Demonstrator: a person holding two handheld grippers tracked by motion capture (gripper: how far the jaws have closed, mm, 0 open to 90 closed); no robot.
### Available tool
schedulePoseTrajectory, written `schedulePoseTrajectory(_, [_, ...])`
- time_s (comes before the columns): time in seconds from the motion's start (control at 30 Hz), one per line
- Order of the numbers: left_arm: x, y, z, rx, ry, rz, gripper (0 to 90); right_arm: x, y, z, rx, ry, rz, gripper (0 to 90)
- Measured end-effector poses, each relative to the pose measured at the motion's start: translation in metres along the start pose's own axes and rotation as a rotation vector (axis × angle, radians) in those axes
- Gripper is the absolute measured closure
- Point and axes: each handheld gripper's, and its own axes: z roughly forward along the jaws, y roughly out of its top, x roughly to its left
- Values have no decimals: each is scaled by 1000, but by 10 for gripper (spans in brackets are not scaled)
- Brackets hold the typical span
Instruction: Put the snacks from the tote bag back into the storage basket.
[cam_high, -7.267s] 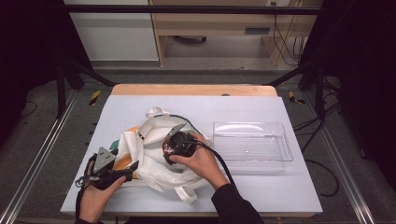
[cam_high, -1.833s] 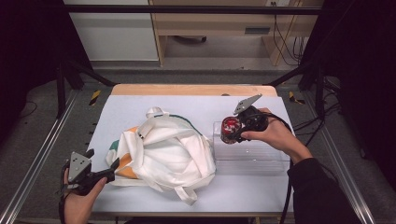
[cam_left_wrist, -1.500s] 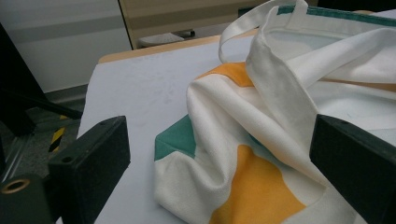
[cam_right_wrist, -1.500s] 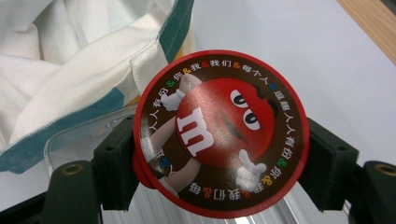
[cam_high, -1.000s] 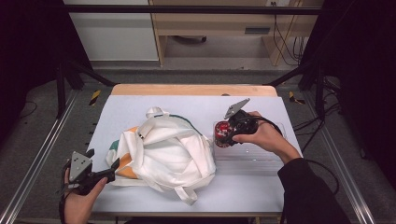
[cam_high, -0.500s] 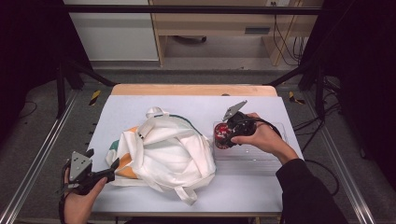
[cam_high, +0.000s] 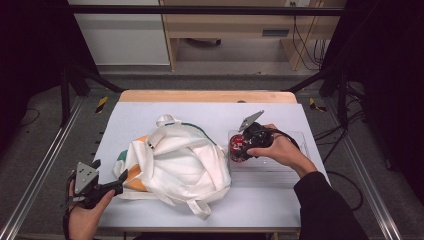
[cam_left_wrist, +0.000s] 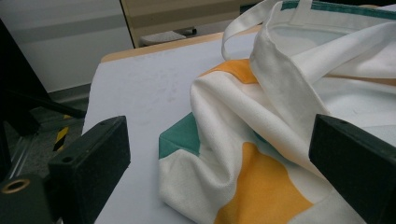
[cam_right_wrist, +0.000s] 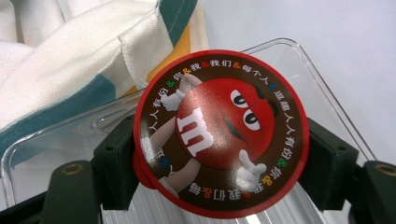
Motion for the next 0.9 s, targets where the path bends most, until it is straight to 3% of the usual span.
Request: schedulePoseTrajectory(0.9, [0,0,-1,-2,-1,1,52,-1,-5,12,31,17,16,258])
